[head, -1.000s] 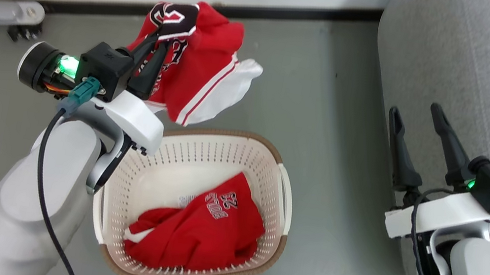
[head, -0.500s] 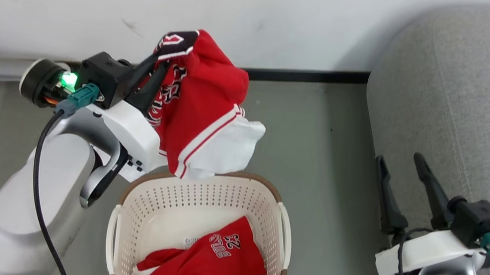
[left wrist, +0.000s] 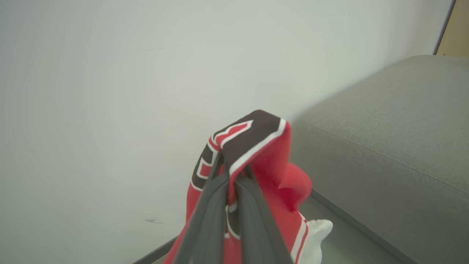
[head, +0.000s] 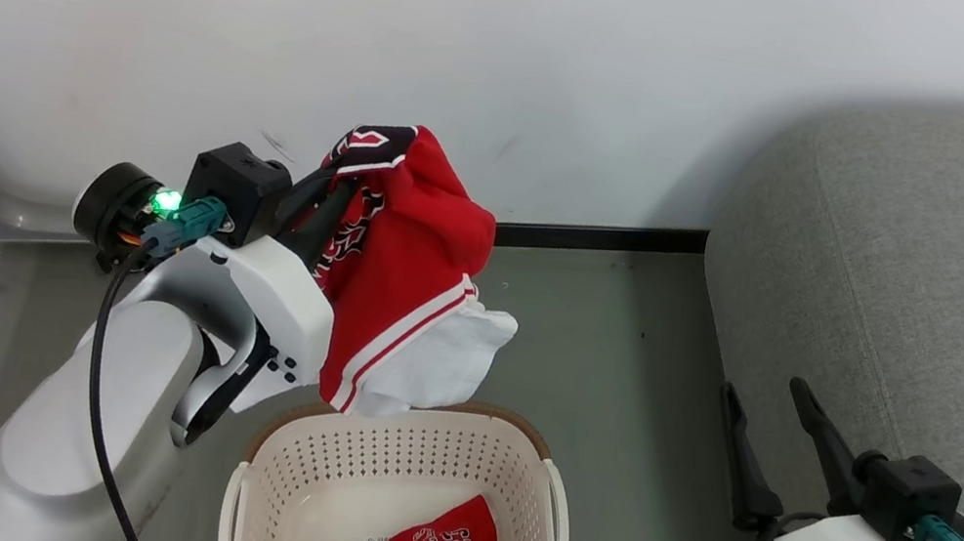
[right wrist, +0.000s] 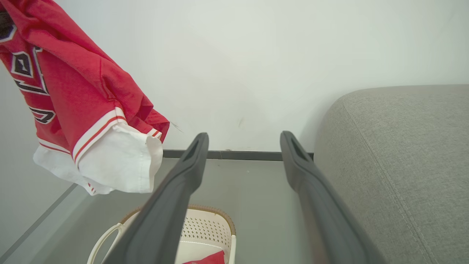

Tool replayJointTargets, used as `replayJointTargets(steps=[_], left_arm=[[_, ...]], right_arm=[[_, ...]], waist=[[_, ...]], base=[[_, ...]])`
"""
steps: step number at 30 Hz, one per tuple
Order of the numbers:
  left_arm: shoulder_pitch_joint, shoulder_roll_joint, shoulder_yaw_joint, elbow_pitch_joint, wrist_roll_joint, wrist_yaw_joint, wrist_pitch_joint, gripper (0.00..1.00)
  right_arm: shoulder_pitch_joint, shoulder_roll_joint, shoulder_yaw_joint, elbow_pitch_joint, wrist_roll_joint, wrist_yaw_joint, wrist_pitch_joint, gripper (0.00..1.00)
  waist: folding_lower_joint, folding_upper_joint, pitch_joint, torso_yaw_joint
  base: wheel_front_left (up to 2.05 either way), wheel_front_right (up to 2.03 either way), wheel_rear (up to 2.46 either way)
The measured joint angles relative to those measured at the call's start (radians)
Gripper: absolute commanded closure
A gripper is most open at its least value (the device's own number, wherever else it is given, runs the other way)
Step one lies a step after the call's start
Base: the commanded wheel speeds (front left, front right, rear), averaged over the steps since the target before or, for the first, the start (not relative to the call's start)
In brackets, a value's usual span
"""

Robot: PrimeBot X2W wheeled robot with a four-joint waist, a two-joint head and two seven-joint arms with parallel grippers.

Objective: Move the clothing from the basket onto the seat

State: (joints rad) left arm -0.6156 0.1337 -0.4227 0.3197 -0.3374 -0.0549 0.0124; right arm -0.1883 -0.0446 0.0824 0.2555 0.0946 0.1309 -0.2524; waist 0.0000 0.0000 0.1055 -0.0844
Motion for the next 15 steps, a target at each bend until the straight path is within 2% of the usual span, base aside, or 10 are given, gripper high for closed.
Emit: replayJointTargets(steps=[15], left_arm=[[0.052, -0.015, -0.03, -0.05, -0.029, -0.002, 0.07, 1.0]], right_arm=[[0.024, -0.019, 0.059, 0.017, -0.024, 0.0, 0.0, 0.0]], waist=[[0.0, 0.0, -0.091, 0.011]], base=[[0.0, 0.0, 0.0]])
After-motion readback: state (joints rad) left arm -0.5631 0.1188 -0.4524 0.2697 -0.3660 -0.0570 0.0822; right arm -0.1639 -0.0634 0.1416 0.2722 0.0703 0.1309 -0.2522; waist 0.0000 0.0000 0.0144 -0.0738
